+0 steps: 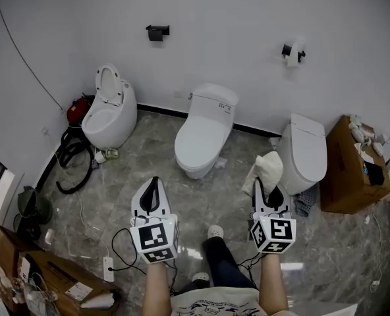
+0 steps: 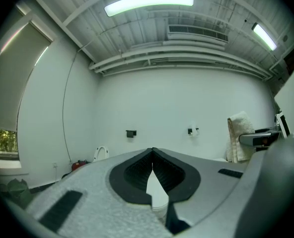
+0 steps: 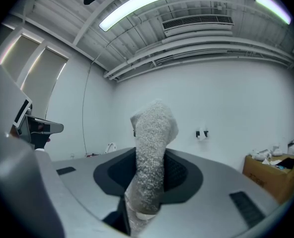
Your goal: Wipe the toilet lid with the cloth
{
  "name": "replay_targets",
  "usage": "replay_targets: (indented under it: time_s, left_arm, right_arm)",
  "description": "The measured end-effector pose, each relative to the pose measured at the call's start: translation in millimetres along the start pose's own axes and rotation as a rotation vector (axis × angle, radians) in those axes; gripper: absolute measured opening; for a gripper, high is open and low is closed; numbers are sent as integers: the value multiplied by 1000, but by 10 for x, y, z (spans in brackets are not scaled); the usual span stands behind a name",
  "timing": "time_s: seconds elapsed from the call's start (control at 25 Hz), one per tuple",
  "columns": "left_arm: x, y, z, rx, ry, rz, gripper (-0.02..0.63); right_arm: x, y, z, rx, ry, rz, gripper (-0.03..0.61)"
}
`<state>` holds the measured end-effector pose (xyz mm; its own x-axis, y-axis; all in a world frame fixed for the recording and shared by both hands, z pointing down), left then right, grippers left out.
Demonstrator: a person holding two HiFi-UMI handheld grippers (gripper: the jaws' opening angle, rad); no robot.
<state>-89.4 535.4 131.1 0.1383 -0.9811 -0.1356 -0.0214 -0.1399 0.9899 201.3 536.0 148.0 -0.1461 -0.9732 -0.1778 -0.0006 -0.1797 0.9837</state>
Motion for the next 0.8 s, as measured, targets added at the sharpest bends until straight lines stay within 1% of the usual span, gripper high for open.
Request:
replay_targets:
  time_s: [0.28,0.64,0.8]
  left_arm:
    - [716,148,74,17,-42,0,8]
    - [2045,133,22,21,-107,-20,8]
    - [2551,149,-9,30,-134,-34,9]
  right_arm:
    - [818,218,-145,20,-44,-9,120]
    - [2231,358,-570,38,-107,-23,120]
    - [2780,426,-764,41,-131,-37,120]
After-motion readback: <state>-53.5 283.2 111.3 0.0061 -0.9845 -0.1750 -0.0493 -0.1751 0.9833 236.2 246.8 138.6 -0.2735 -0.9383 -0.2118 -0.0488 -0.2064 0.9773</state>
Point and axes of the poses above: the fingertips, and each gripper's own axes: x forward along the fingers, z to its left, y out of its underside, the point moved 2 cm from there along -x, backward along the fingers, and after that the axes turned 11 degrees about -z, right-handed, at the moved point
